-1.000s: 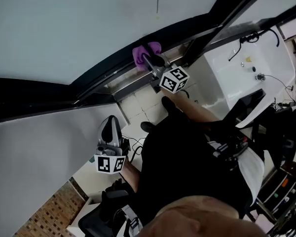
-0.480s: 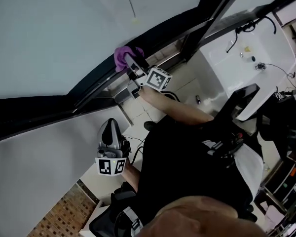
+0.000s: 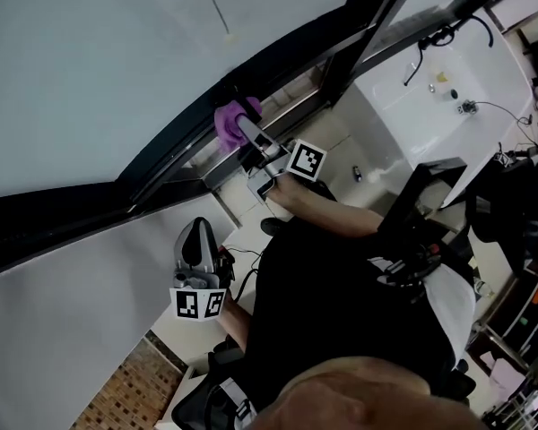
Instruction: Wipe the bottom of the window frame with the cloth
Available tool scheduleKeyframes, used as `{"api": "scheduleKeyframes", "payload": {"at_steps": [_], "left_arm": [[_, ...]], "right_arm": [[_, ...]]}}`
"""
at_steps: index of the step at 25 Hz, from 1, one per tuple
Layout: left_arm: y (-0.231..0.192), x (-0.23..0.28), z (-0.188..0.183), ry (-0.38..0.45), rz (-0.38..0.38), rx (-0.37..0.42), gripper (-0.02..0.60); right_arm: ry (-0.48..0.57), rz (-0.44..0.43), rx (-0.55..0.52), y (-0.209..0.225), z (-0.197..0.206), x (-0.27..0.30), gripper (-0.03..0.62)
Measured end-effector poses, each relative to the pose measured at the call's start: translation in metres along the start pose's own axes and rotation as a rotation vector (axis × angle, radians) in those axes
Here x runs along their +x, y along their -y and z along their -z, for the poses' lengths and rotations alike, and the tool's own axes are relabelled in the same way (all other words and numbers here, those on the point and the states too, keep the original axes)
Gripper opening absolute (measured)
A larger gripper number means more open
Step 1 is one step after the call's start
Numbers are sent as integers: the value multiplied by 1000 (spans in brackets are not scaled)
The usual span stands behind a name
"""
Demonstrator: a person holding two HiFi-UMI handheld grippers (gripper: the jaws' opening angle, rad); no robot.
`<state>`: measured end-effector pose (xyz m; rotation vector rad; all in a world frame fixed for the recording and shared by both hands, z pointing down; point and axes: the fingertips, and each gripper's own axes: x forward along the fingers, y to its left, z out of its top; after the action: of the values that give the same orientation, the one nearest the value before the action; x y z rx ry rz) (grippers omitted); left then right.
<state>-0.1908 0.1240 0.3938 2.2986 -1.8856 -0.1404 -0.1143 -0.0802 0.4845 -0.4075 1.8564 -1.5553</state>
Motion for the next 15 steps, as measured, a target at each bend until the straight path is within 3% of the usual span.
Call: {"api": "scheduleKeyframes", "payload": {"at_steps": [3, 5, 7, 9, 11, 13, 15], "left_arm": [[1, 5, 4, -15, 16, -6, 3], [0, 7, 4, -20, 25, -9, 3], [-5, 7, 4, -19, 27, -17, 2], [-9, 10, 7, -18, 28, -25, 3], [-8, 14, 9, -15, 35, -25, 3], [-4, 18, 5, -7, 45, -14, 3], [2, 17, -1, 5, 49, -1, 3]], "right_arm": [[6, -66, 105, -16, -2, -38, 66], [26, -119, 12, -39, -23, -72, 66], [-50, -74, -326, -51, -37, -94, 64], [-204, 58, -744, -29, -31, -97, 64], [-330, 95, -1084, -3, -17, -77, 64], [-408, 74, -1330, 15, -2, -43, 66], [-401, 23, -1453, 19, 7, -7, 65]]}}
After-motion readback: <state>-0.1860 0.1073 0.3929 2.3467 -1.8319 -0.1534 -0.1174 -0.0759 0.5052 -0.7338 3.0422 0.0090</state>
